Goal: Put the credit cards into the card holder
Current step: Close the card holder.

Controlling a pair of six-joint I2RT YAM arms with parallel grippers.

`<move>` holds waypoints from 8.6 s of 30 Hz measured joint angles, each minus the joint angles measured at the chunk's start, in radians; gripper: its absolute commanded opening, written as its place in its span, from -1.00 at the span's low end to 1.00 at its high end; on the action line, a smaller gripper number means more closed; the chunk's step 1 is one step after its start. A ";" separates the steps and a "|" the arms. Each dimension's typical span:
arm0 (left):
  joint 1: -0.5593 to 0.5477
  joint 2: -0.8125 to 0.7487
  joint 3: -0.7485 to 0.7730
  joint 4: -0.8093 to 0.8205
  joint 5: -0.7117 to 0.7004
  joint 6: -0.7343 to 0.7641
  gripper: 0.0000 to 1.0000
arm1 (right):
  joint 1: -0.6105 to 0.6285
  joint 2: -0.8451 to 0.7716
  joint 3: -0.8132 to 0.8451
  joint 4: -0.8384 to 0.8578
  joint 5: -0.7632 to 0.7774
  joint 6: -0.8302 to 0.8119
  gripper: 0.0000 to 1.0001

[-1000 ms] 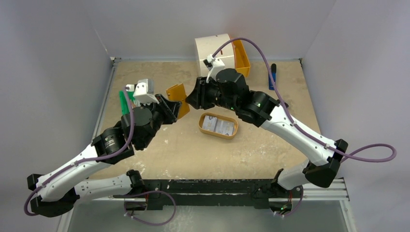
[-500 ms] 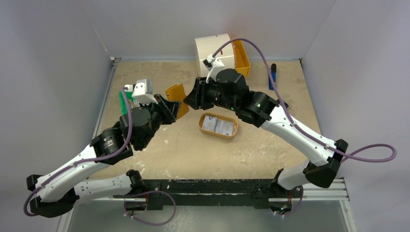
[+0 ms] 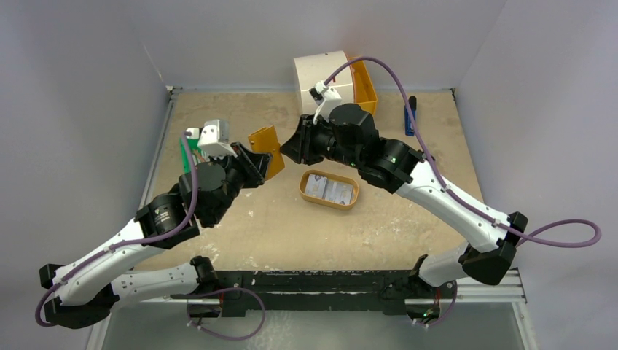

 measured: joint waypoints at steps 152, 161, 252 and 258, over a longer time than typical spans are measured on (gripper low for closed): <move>0.000 0.066 0.021 0.052 0.122 0.067 -1.00 | -0.017 -0.075 0.002 -0.053 -0.010 -0.077 0.42; 0.000 0.083 0.050 0.024 0.065 0.076 -1.00 | -0.008 -0.003 0.064 -0.105 0.087 -0.052 0.10; 0.000 0.049 0.082 -0.003 0.052 0.087 -1.00 | -0.172 -0.068 -0.126 0.164 -0.307 0.009 -1.00; 0.000 0.046 0.082 -0.002 0.053 0.114 -1.00 | -0.180 -0.077 -0.126 0.158 -0.356 -0.007 -1.00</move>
